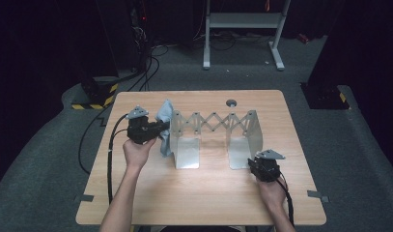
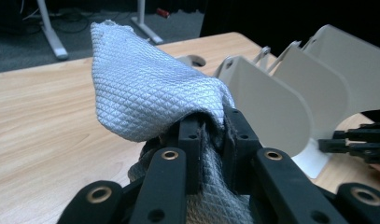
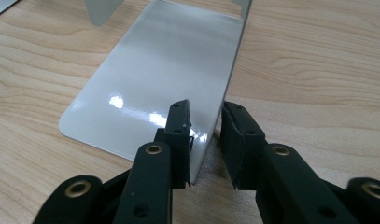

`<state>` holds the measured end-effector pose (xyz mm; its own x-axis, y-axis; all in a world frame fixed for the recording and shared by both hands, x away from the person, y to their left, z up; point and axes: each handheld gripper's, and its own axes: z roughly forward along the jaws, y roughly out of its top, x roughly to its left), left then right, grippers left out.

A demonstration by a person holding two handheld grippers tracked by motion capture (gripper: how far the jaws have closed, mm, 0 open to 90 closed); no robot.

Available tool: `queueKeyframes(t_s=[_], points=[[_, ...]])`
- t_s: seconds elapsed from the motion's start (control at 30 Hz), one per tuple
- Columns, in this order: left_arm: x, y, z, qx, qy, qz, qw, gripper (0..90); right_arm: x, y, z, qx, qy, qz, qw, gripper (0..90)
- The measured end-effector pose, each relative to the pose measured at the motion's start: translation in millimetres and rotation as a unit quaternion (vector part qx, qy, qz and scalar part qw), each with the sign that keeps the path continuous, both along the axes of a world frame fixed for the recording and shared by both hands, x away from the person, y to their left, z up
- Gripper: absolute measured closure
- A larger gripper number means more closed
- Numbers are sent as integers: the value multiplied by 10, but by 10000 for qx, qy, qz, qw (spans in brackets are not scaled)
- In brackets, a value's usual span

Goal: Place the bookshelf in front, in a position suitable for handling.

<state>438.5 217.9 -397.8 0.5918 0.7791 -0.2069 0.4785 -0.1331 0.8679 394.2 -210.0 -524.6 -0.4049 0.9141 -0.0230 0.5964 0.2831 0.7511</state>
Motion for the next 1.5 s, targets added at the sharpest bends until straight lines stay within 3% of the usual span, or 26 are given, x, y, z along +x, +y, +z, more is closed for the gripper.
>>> queueKeyframes(t_s=[0.4,0.8,0.97,1.13,1.33,1.43,1.5], points=[[114,-83,-248,440,282,89,9986,794,1,-3,0,12,6,22,10000,730],[213,-110,-579,472,686,149,9964,793,3,-4,0,27,12,32,10000,730],[279,-119,-738,502,948,167,9941,793,1,-2,0,26,16,30,10000,730],[369,-150,-952,633,1261,205,9898,793,1,0,0,14,8,42,10000,730],[440,-176,-1075,843,1395,226,9864,792,0,2,-1,14,1,31,10000,731],[450,-158,-1078,770,1422,217,9866,793,0,2,0,18,5,30,10000,731],[439,-140,-1038,660,1377,209,9880,793,-1,2,0,23,15,26,10000,731]])
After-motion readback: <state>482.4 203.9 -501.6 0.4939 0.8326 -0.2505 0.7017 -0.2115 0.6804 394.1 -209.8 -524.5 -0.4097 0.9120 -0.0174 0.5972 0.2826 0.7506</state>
